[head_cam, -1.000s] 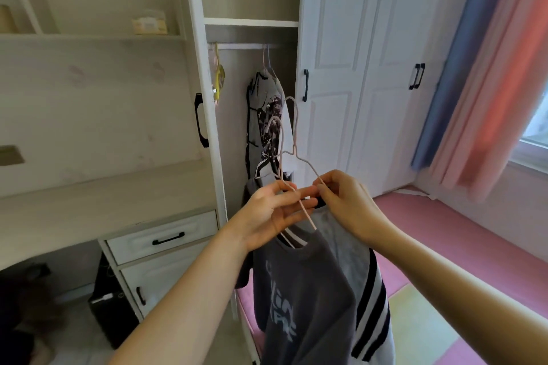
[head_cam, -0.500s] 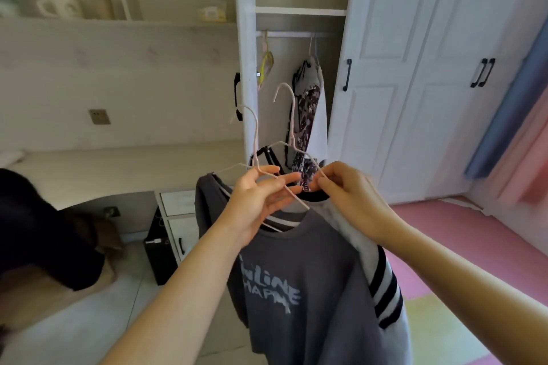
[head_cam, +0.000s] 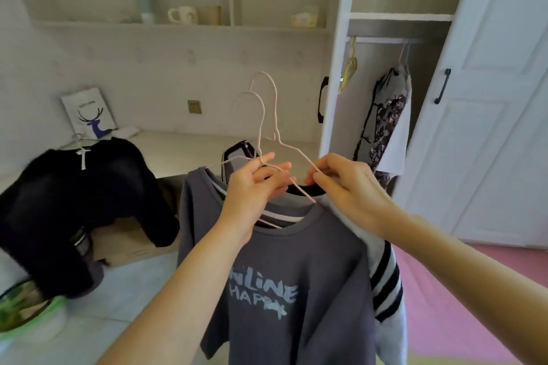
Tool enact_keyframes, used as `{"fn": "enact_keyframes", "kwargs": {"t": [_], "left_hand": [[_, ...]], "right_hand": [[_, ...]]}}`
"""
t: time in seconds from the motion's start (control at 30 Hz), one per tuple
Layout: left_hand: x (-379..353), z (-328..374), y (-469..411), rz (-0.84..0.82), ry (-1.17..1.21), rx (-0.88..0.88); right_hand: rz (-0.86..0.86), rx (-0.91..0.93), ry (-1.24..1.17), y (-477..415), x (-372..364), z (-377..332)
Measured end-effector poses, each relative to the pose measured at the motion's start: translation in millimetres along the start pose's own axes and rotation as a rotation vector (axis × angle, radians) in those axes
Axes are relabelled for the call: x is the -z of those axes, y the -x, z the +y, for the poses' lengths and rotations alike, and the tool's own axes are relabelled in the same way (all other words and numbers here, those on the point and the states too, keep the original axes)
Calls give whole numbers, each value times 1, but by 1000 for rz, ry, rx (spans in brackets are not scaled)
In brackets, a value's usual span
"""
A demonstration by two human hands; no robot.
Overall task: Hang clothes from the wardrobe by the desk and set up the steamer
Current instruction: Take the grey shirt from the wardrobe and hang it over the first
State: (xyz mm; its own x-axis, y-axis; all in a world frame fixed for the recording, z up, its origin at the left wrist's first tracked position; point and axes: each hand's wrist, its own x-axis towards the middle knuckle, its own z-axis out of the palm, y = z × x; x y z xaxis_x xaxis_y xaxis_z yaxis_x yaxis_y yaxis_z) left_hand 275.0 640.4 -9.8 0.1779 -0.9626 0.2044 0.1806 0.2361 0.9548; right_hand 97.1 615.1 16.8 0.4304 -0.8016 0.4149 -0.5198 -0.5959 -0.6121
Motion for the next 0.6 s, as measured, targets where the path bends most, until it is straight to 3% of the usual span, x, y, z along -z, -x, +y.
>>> {"fn": "enact_keyframes", "kwargs": {"t": [0.27, 0.6], "left_hand": [[85, 18, 3, 130, -184, -84], [202, 28, 10, 279, -137, -68]], "right_hand": [[-148, 148, -91, -45, -72, -43], [-242, 234, -114, -81, -189, -82]]}}
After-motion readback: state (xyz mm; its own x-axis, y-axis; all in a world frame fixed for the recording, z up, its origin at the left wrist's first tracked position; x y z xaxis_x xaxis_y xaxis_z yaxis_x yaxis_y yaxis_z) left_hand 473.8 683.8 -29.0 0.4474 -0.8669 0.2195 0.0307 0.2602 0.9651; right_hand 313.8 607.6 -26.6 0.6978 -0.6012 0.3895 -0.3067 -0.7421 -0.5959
